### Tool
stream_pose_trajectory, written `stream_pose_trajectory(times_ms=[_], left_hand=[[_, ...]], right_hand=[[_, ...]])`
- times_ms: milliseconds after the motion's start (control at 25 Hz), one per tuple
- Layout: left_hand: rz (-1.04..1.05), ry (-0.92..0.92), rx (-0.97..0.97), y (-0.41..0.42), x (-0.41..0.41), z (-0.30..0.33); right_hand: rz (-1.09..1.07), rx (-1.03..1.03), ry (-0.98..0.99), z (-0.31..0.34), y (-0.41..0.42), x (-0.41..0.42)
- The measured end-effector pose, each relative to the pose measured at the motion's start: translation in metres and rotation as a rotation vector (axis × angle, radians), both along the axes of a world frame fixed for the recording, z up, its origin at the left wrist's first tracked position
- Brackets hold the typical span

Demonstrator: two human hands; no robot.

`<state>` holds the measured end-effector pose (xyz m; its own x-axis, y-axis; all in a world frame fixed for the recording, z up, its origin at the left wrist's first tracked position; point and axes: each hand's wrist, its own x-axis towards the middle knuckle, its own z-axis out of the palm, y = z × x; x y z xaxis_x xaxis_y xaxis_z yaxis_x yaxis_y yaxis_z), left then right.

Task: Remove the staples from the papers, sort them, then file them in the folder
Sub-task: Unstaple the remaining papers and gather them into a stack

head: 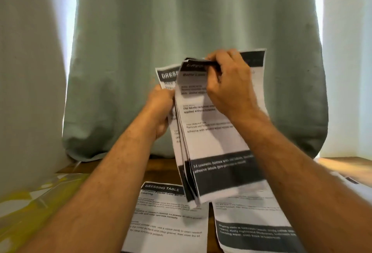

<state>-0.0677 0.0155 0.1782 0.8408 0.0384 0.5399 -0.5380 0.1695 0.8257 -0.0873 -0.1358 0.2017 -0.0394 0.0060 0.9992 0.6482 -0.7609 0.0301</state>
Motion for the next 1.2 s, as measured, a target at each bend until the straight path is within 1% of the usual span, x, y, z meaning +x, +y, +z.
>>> stream_pose_trajectory(times_ms=[80,160,280,360,520,640,720,760,920,960,1040,1120,1200], left_hand=[[-0.130,0.190,-0.037,-0.003,0.009,-0.030],[-0.232,0.358,-0.067,-0.007,0.021,-0.068],[-0.230,0.505,-0.072,-0.020,0.033,-0.126],[-0.181,0.542,-0.105,-0.027,0.036,-0.148],[-0.112,0.520,-0.150,-0.028,0.044,-0.162],[-0.062,0.492,-0.096,-0.028,0.052,-0.170],[-0.035,0.446,-0.079,-0.031,0.056,-0.172],[-0.025,0.426,-0.088,-0.032,0.057,-0.172],[-0.016,0.350,-0.150,-0.031,0.056,-0.169],[-0.010,0.342,-0.179,-0.031,0.055,-0.169],[-0.004,0.325,-0.224,-0.030,0.054,-0.168],[-0.021,0.305,-0.243,-0.030,0.053,-0.167],[-0.057,0.285,-0.282,-0.031,0.049,-0.166]], right_hand=[[-0.047,-0.038,0.098,-0.017,-0.002,0.012],[-0.106,-0.091,0.258,-0.045,-0.008,0.028],[-0.199,-0.147,0.584,-0.096,-0.019,0.050],[-0.201,-0.159,0.724,-0.126,-0.024,0.058],[-0.117,-0.091,0.823,-0.161,-0.033,0.060],[-0.106,-0.101,0.822,-0.168,-0.037,0.058],[-0.111,-0.116,0.781,-0.169,-0.036,0.056],[-0.103,-0.118,0.727,-0.169,-0.036,0.054],[-0.005,-0.125,0.357,-0.171,-0.030,0.044],[0.020,-0.119,0.318,-0.172,-0.027,0.040],[0.048,-0.132,0.320,-0.174,-0.023,0.035],[0.043,-0.157,0.371,-0.177,-0.021,0.036],[0.015,-0.126,0.444,-0.179,-0.022,0.042]])
